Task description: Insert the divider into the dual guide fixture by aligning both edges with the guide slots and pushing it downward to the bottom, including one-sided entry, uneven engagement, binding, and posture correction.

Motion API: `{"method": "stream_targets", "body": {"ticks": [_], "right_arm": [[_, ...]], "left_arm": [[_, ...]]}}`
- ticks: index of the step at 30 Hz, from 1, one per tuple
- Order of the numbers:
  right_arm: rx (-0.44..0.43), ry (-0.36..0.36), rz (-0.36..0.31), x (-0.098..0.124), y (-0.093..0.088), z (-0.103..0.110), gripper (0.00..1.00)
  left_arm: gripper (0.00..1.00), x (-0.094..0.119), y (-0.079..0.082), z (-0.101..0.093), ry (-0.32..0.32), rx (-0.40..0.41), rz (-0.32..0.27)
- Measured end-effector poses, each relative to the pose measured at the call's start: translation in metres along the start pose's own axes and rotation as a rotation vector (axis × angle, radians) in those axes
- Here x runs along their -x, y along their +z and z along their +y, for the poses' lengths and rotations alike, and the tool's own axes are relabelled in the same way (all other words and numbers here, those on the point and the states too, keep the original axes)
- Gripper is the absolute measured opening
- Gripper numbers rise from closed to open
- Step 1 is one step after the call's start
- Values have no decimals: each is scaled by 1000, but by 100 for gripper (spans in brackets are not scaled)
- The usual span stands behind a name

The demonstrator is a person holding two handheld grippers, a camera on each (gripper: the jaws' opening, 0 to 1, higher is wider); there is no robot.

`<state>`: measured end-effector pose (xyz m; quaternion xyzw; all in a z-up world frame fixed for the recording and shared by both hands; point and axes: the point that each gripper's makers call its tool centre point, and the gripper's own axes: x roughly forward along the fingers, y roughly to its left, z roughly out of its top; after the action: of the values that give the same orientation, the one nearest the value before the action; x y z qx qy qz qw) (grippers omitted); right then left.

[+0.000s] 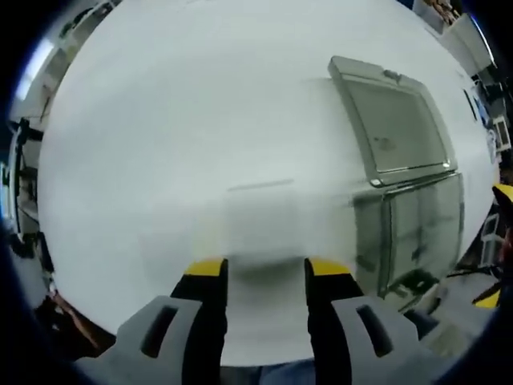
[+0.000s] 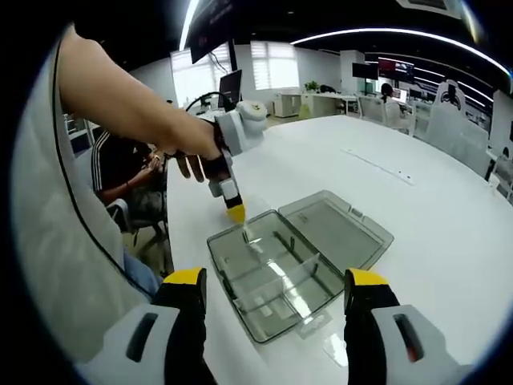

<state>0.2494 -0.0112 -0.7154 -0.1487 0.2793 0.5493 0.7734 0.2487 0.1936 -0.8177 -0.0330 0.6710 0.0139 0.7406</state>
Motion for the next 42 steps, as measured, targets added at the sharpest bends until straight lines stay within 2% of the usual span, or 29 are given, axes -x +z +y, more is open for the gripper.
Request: {"method": "stream_targets", "body": {"ticks": [7,21,29,42], "right_arm": [[-8,-14,11,6,-7,-6,67],[-17,-22,1,11,-6,-6,67],[-8,-23,6,12,-7,-5,67],[-8,-30,7,14,-8,-1,67]], "left_arm": [[34,0,1,1,13,13,6],[33,-2,1,2,53,2,35],[31,3,-2,1,49,-12,41],[30,-2,0,4,38,-61,24]]}}
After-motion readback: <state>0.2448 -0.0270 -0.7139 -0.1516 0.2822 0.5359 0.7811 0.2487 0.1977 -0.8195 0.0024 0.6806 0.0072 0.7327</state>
